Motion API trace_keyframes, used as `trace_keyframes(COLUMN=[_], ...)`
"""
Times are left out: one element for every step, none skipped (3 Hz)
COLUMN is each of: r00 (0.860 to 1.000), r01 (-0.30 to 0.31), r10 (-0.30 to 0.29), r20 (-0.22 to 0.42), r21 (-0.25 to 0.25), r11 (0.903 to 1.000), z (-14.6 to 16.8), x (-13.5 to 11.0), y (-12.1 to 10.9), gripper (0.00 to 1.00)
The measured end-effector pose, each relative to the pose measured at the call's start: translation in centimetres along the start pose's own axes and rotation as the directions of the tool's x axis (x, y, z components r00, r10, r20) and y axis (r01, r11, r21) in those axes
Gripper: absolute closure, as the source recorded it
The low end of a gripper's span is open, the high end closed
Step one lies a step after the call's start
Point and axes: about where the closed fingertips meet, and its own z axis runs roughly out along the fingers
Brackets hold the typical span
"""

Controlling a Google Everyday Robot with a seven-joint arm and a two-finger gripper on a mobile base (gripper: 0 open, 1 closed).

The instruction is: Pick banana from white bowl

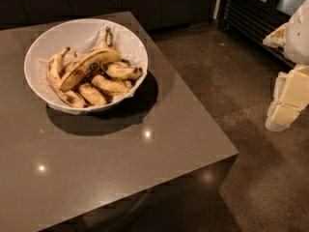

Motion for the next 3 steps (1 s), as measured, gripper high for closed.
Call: trace_keyframes(r00=[1.0, 1.0, 0.993], r01=[0.0, 0.022, 0.115], r10=[0.0, -0.022, -0.114], r20=[0.0, 0.0, -0.018], r21=[0.0, 0.012, 0.021], r11=[1.0, 0.9997, 0.9932], z=[0.0, -0.3, -0.3], x=[0.0, -1.5, -4.7], y=[0.0, -0.7, -2.2], gripper=[0.0, 0.0, 0.0])
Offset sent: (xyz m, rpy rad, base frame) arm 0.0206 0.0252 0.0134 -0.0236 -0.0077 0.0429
